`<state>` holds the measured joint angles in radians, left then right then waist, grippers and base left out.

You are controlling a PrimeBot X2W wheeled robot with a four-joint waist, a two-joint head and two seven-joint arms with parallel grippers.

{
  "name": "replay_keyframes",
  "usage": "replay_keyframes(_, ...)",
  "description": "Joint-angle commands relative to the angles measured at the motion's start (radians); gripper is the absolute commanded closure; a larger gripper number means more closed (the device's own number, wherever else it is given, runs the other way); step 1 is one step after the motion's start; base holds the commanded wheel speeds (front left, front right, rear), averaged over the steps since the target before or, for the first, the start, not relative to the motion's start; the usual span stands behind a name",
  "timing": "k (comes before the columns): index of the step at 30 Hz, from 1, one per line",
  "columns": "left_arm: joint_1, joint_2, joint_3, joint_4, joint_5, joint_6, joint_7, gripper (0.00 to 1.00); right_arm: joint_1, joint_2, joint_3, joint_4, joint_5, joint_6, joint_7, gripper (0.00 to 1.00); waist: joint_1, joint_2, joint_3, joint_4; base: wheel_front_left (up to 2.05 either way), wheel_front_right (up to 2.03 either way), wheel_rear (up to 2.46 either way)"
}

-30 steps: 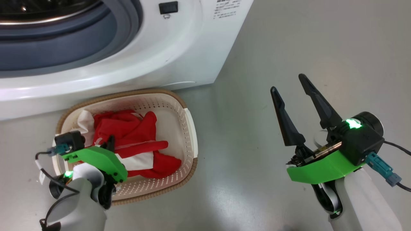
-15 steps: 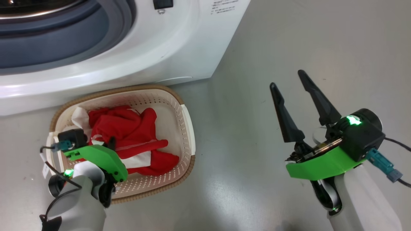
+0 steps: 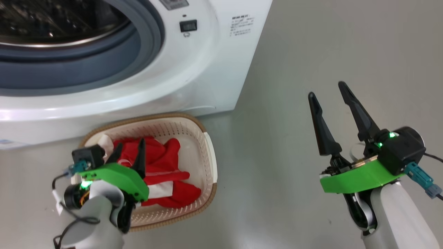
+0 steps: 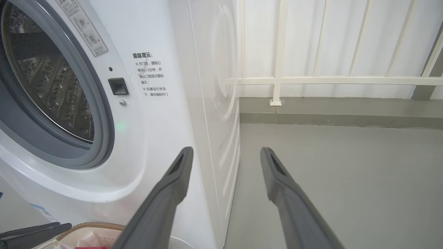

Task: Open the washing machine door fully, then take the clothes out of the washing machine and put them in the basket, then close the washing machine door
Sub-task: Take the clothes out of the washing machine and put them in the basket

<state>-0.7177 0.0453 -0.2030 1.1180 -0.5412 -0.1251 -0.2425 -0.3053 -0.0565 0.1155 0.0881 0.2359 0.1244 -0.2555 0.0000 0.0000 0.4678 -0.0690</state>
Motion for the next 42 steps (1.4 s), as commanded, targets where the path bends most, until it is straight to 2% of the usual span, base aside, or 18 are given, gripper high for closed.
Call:
replay_keyframes(1,0.058,0.044,0.007,-0.058,-0.026,-0.005,-0.017,0.0,0.031,0.006,0.008,-0.018,-0.004,0.006,-0.006,0.0,0.0,0.0,-0.064,0.014,0.0,0.0,0.0)
replay_keyframes(6,0.156,0.09,0.04,-0.238,-0.03,-0.005,-0.019,0.0,0.058,0.006,-0.011,-0.008,-0.005,0.006,-0.006,0.0,0.0,0.0,-0.122,0.019,0.0,0.0,0.0)
replay_keyframes(11,0.247,0.102,0.102,-0.378,0.013,-0.005,-0.019,0.0,0.075,0.006,-0.017,0.005,-0.009,0.006,-0.006,0.0,0.0,0.0,-0.169,0.022,0.0,0.0,0.0)
replay_keyframes(20,0.437,0.064,0.228,-0.628,0.128,-0.005,-0.019,0.0,0.116,0.006,-0.052,0.061,-0.005,0.006,-0.006,0.0,0.0,0.0,-0.28,0.02,0.0,0.0,0.0)
replay_keyframes(32,0.595,0.054,0.285,-0.885,0.194,-0.005,-0.019,0.0,0.172,0.006,-0.066,0.095,-0.015,0.006,-0.006,0.0,0.0,0.0,-0.387,0.017,0.0,0.0,0.0)
replay_keyframes(42,0.699,0.048,0.302,-0.973,0.219,-0.005,-0.019,0.0,0.24,0.006,-0.09,0.073,-0.034,0.006,-0.006,0.0,0.0,0.0,-0.462,0.023,0.0,0.0,0.0)
